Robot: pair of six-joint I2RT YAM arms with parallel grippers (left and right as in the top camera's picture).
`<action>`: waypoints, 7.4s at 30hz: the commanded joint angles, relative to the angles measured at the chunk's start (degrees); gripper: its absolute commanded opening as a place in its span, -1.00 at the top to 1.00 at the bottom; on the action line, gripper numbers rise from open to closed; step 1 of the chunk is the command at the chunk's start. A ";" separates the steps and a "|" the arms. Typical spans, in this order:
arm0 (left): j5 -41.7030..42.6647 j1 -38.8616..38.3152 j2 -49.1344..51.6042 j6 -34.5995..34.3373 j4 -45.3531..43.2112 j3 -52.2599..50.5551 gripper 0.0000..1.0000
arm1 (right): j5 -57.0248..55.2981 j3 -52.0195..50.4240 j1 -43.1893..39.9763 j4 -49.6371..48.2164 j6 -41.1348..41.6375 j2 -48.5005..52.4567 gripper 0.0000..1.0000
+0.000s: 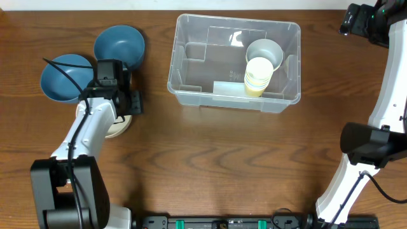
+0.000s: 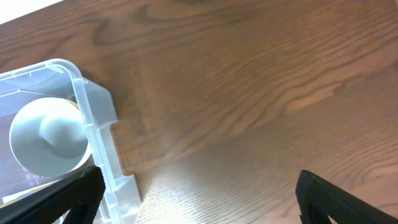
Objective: Pack container
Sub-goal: 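Reach the left gripper to the cream bowl rim and grasp it, then carry the cream bowl into the bin and release it, then move the left gripper to the smaller blue bowl and grasp it, then carry the blue bowl into the bin and set it in the cream bowl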
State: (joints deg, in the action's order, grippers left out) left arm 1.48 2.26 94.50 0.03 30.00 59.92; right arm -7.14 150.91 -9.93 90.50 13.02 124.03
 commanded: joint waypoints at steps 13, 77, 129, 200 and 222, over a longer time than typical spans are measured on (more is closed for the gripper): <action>-1.07 0.31 5.75 -0.09 -0.55 -0.76 0.58 | -0.35 0.90 -0.24 0.02 0.63 -0.04 -0.98; -12.28 -37.11 12.85 11.17 -9.16 35.98 0.88 | -0.35 0.90 -0.20 0.13 0.66 -0.04 -0.98; -12.72 -36.87 11.98 2.23 -8.87 36.00 -0.05 | -0.35 0.90 -0.20 0.13 0.63 -0.04 -0.98; -4.44 -8.20 13.07 4.44 -0.90 35.95 0.88 | -0.35 0.90 -0.20 0.15 0.63 -0.04 -0.98; -5.20 -36.24 6.58 12.39 -6.14 35.93 0.88 | -0.35 0.90 -0.20 0.15 0.63 -0.04 -0.98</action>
State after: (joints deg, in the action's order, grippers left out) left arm -1.30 -33.28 99.18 9.74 24.95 95.50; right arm -7.14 150.91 -9.93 90.59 13.02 124.03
